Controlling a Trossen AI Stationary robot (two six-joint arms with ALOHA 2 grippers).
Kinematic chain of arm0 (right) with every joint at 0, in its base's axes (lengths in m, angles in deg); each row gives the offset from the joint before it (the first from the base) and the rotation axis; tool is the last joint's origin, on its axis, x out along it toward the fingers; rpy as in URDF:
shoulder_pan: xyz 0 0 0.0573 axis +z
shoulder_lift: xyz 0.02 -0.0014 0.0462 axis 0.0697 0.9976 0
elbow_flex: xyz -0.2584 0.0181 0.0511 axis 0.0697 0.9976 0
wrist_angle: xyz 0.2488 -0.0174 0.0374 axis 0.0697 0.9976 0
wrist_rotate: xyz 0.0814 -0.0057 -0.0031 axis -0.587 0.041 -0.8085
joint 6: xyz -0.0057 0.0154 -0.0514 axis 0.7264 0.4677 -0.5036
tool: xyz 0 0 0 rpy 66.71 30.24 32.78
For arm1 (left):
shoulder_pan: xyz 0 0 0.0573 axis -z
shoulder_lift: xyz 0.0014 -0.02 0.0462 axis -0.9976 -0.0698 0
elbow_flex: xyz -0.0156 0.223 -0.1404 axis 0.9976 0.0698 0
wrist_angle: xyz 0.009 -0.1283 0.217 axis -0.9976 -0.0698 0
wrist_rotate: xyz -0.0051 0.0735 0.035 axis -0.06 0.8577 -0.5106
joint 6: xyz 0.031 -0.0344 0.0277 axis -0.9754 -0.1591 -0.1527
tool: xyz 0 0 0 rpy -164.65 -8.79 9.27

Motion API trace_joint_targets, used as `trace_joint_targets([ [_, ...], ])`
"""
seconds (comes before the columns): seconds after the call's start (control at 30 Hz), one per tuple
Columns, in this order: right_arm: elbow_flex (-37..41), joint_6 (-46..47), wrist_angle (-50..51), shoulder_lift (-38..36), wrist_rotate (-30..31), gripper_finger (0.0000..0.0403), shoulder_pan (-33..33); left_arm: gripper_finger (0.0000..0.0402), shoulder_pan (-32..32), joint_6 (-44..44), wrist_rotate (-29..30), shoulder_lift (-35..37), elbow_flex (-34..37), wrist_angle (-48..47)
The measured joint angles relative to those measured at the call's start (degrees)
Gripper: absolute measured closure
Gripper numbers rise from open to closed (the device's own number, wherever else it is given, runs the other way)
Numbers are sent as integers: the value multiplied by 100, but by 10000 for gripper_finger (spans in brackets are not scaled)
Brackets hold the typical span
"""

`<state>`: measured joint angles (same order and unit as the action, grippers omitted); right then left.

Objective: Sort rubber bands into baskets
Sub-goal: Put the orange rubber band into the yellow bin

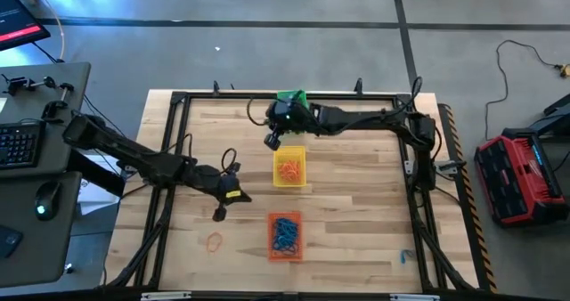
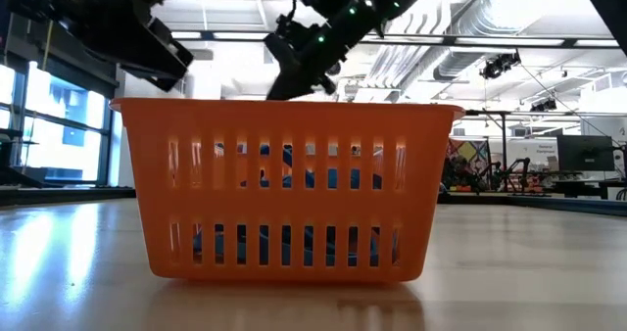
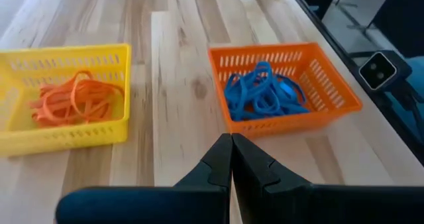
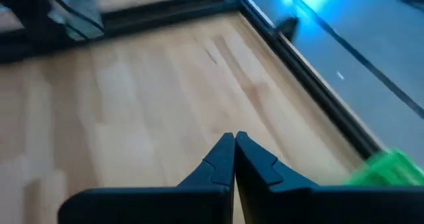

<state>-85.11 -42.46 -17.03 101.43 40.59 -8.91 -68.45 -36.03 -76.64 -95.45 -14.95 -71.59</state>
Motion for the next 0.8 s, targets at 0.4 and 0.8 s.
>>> trace_joint_targets([
  [0.4, 2472, 39, -2265, -837, -41, 403, 636, 401, 543, 788, 275, 327, -440, -1547],
  [0.8, 3899, 19, -2376, -2580, 1009, 403, 1461, 401, 1391, 2737, 255, 171, -890, -2793],
])
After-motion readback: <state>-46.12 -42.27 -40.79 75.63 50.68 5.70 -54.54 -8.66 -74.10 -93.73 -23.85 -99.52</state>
